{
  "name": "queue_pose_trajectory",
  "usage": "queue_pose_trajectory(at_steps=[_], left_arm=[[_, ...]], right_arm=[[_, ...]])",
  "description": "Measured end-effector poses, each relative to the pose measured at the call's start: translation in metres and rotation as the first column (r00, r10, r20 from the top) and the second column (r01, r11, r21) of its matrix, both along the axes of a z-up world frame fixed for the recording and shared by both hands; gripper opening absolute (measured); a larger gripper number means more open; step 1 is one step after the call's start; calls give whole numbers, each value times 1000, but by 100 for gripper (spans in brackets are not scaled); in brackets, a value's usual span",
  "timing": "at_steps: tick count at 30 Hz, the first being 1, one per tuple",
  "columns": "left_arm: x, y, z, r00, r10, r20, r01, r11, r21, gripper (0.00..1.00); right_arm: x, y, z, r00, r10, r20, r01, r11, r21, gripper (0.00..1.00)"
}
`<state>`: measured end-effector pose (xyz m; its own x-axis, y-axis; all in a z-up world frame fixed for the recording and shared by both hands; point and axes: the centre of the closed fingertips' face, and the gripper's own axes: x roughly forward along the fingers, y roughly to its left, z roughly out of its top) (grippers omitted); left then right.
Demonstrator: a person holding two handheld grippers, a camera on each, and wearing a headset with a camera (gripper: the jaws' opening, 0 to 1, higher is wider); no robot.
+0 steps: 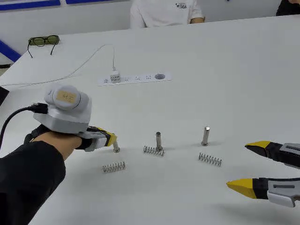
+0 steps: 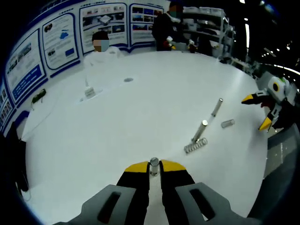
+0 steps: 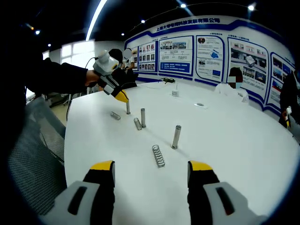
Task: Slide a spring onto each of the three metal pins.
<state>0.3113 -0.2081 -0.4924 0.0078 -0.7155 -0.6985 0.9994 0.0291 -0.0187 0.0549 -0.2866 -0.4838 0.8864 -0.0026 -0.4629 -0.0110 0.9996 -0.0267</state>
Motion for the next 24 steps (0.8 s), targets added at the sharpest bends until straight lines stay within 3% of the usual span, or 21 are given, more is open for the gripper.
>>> queue_pose_trajectory(at_steps=[6,19,24], left_arm=[[-1,-1,1,997,-48,53,47,999,6,8],[-2,1,12,997,-61,55,63,998,-32,20],[0,10,21,997,-58,55,61,996,-66,23]], right_arm=[[1,2,-2,1000,5,-5,-5,1000,2,64],[0,1,-2,1000,6,-8,-6,1000,0,64],[0,0,-1,1000,3,-5,-3,1000,-3,64]])
